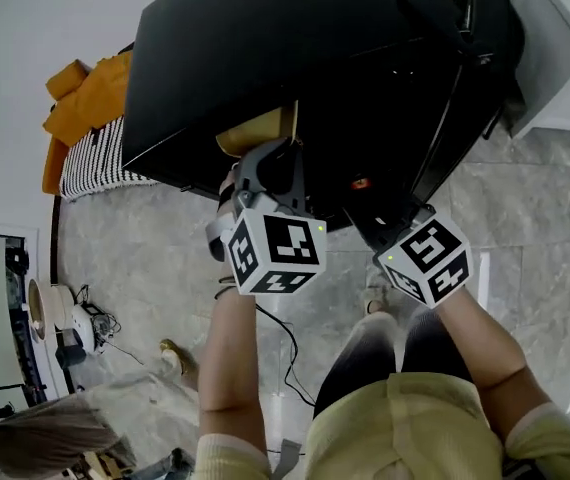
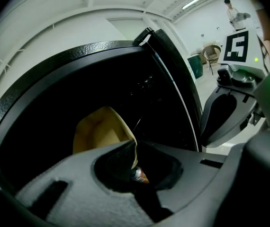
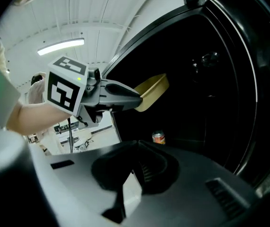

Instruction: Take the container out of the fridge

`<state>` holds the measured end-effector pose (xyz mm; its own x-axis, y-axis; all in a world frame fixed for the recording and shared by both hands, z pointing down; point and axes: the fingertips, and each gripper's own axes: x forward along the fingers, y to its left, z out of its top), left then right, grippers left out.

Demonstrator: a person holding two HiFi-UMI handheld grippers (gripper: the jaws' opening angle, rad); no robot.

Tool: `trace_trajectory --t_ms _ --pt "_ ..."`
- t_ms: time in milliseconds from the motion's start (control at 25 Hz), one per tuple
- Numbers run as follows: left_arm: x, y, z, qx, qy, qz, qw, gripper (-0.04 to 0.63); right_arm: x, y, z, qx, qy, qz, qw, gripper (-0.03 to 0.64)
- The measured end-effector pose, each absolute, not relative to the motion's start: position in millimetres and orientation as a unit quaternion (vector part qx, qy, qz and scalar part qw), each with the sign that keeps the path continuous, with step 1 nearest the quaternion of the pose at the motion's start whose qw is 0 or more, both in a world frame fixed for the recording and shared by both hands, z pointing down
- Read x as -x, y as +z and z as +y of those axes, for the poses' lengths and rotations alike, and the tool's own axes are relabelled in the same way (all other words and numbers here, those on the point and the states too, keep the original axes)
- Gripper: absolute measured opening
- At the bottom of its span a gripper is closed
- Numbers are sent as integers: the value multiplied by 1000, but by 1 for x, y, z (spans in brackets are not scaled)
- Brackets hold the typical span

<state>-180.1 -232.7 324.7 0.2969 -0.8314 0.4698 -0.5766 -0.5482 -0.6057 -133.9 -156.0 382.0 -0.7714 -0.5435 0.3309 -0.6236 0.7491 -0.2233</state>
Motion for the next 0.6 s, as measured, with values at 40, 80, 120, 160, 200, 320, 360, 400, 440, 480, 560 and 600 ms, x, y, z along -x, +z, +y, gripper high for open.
trace_trajectory --t_ms 40,80,120,160,200,320,360,400,440,480,560,600 --pt "180 326 -229 791 -388 446 157 34 134 381 -156 -315 162 -927 124 29" --pt "181 328 -226 793 -387 446 150 34 134 379 -155 -315 161 -927 126 29" --pt "181 330 -223 796 -385 445 143 34 134 378 -155 -314 159 -927 128 29" --pt "180 332 -221 798 -383 444 137 34 133 377 -156 -313 155 -928 131 29" --pt "179 333 -218 801 -380 445 131 34 131 375 -156 -312 152 -928 133 29" --pt "171 341 -203 813 -368 438 107 34 125 373 -151 -312 153 -927 140 29" --pt "168 345 -197 817 -366 433 100 34 122 373 -148 -313 154 -926 143 29" --pt "164 348 -191 821 -366 428 96 34 120 371 -147 -315 154 -925 144 29" --pt "161 351 -186 824 -366 423 93 34 119 369 -146 -317 153 -925 145 29" --pt "159 354 -182 826 -365 420 90 34 118 367 -146 -318 153 -924 145 29" --pt "157 358 -173 829 -360 419 83 34 118 365 -145 -319 152 -924 146 29" --pt "157 360 -167 830 -358 419 79 34 118 366 -142 -317 152 -924 148 29"
